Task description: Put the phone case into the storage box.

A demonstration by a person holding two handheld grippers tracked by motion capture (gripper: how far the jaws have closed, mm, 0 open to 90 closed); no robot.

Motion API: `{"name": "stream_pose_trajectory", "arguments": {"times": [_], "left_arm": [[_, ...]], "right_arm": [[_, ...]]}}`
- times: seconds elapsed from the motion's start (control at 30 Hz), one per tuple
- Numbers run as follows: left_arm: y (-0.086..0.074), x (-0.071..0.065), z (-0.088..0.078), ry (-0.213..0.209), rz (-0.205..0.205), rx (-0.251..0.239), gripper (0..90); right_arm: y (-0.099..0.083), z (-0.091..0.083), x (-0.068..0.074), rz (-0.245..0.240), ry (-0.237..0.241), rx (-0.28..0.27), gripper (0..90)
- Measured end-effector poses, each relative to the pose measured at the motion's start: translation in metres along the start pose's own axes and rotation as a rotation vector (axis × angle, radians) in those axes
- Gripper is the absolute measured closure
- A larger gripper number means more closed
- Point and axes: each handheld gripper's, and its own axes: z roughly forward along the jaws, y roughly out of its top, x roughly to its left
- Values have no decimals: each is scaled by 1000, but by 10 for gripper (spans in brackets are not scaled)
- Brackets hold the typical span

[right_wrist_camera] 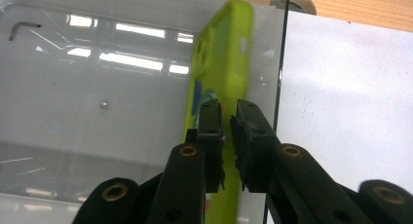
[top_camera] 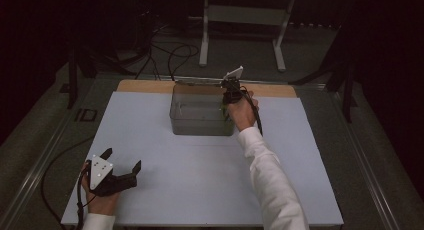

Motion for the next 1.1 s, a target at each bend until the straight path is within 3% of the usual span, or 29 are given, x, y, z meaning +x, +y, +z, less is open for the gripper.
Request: {"name": "stream_pose_trajectory", "arguments": {"times": [0.07, 0.17, 0.43, 0.47, 0.53, 0.8, 1.1], "left_arm": [[0, 0, 0, -2, 0, 0, 0], [0, -1, 0, -2, 1, 1, 0], [0, -1, 0, 0, 0, 0, 0], [0, -1, 0, 1, -1, -1, 0], [0, -1, 1, -1, -1, 0, 0], [0, 0, 1, -3, -2, 5, 0], [0, 1, 2, -19, -11, 31, 0]], "right_arm": [[-1, -3, -3, -4, -7, -10, 810], [-5, -10, -11, 7, 60, -45, 791], [-14, -21, -18, -28, 156, -115, 700], [-18, -24, -18, -57, 182, -135, 646], [-22, -28, -18, -106, 177, -163, 610], [-47, -36, -21, -214, 243, -272, 476], [-81, -47, -34, -256, 302, -378, 292]]}}
